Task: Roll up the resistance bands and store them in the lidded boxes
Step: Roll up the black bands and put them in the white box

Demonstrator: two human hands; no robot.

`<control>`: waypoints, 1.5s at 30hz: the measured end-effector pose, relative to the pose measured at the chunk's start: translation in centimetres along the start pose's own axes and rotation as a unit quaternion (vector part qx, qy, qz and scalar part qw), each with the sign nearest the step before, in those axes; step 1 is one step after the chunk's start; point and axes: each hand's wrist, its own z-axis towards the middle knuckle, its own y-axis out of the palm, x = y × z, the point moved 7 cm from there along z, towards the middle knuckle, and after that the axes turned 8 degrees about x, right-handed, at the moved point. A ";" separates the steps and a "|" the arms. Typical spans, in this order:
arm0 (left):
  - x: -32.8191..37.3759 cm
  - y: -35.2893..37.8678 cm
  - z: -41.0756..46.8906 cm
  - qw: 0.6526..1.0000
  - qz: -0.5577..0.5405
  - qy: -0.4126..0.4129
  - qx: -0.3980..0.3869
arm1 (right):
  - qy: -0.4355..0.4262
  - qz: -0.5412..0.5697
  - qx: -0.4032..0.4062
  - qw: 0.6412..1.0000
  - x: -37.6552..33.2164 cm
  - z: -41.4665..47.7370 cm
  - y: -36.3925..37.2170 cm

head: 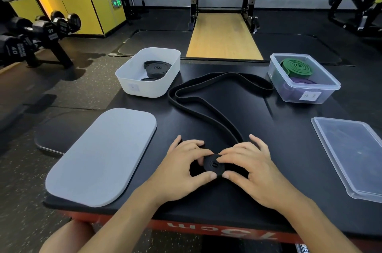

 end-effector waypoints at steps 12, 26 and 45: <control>0.6 0.7 0.0 0.997 0.073 -0.024 0.025 | 0.021 -0.016 -0.014 1.000 -1.3 0.4 0.2; 0.3 0.6 0.2 0.998 0.040 -0.024 0.030 | 0.045 0.026 0.013 0.999 -0.8 0.5 0.6; 0.7 1.3 0.2 0.993 0.104 0.036 -0.042 | 0.093 0.132 -0.003 0.987 -1.3 0.0 0.2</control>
